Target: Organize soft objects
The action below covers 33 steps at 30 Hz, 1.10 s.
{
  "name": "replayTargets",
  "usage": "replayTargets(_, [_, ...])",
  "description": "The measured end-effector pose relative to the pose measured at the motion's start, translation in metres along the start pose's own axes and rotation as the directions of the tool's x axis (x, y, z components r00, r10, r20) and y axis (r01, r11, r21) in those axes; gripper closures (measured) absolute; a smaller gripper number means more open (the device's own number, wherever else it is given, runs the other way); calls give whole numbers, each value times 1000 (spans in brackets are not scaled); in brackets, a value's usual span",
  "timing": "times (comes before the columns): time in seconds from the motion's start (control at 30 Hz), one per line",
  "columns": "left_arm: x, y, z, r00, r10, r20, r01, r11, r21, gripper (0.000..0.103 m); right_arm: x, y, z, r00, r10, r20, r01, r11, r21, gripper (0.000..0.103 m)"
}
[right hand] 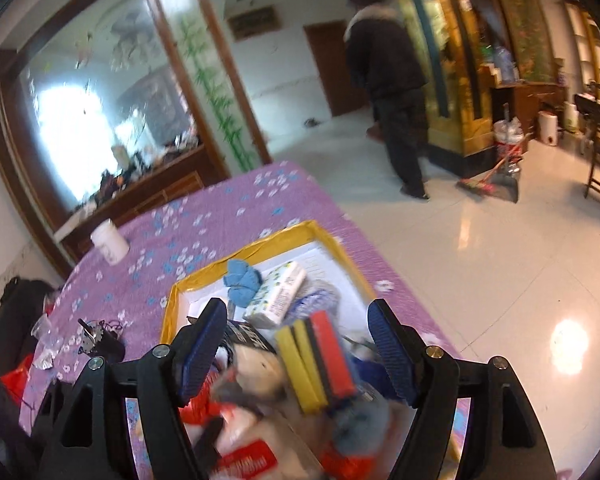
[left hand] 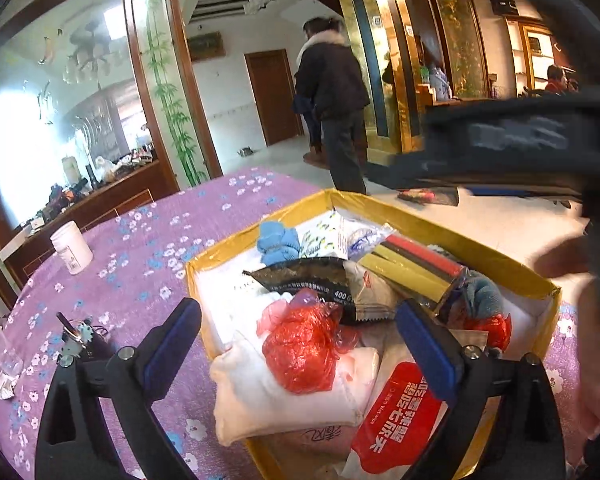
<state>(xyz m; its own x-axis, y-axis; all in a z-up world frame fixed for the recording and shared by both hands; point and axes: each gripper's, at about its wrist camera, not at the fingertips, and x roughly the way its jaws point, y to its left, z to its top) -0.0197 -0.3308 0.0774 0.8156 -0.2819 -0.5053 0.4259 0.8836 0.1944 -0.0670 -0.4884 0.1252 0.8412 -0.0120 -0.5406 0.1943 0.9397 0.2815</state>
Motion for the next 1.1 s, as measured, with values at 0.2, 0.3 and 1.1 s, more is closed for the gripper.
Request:
replayTargets(0.2, [-13, 17, -8, 999, -14, -35, 11, 997, -70, 2, -50, -5, -31, 996, -35, 77, 37, 999, -32, 13])
replayTargets(0.3, [-28, 18, -19, 998, -21, -63, 18, 998, -60, 2, -67, -5, -48, 994, -55, 98, 60, 997, -44, 12])
replayTargets(1.1, [-65, 79, -74, 994, -18, -107, -13, 959, -283, 0, -92, 40, -125, 987, -66, 145, 86, 987, -136, 10])
